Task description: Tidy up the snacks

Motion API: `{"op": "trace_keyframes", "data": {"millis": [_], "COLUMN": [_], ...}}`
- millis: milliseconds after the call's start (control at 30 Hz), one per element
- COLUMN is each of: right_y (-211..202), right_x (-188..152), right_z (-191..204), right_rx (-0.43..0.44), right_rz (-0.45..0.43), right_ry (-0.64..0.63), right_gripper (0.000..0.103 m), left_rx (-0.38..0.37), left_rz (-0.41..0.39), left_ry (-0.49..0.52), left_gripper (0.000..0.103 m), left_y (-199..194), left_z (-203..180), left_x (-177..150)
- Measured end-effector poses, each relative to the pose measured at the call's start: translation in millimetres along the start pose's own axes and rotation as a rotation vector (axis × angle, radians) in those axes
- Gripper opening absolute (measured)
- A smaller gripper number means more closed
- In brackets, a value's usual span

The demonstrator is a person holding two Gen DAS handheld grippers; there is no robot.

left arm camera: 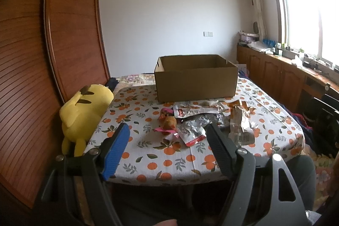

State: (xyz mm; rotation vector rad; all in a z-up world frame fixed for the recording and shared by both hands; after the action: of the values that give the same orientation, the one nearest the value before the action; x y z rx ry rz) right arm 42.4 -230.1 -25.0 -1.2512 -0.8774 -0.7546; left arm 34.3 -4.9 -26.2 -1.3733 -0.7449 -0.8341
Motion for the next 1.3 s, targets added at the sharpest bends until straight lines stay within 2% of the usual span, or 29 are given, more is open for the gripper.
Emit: {"op": "trace_keyframes", "data": {"millis": [333,500,833,1000,1167,1300], "right_y": [14,33,105,143,179,199], "right_x": [-13,-23,-30,-29,-25,-25], "right_z": [-14,-23,-37,-40,-43,-41], "right_rx": [0.014,0.014,0.053,0.099,0.144,0.158], "right_rz": [0.052,0.091,0.191,0.241,0.295,0.331], "right_ry": [0.029,0.041,0.000,-0.006,0.014,0.009], "right_gripper": [0.103,0.103,0.103,0.103,0.098,0.093], "left_rx": [-0.058,-0.107,-0.179,-0.208,-0.216,-0.215], "left_rz": [0.086,0.132,0.241,0.268,0.262,0.282], "left_ry": [0.017,0.027,0.095,0.079,0.108,0.068], "left_gripper": [0.076,0.076,0.075,0.075,0.074,0.074], "left_y": [31,59,139,165,183,198], "left_z": [-6,-10,-22,-16,-14,-3], "left_x": [-13,-20,-28,-20,-2,5]}}
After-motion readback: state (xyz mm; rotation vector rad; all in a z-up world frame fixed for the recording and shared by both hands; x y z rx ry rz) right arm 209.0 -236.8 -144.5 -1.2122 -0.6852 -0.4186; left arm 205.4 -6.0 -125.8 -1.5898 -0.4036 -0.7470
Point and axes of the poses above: each gripper's, at about its wrist camera, not at the fingertips, and y roughly the way its jaws point, z to its left, x to its top, the point moved 3 cm from there along y, roughly the way its jaws point, and after that the axes turned 5 degrees about z, right-handed, at the moved point
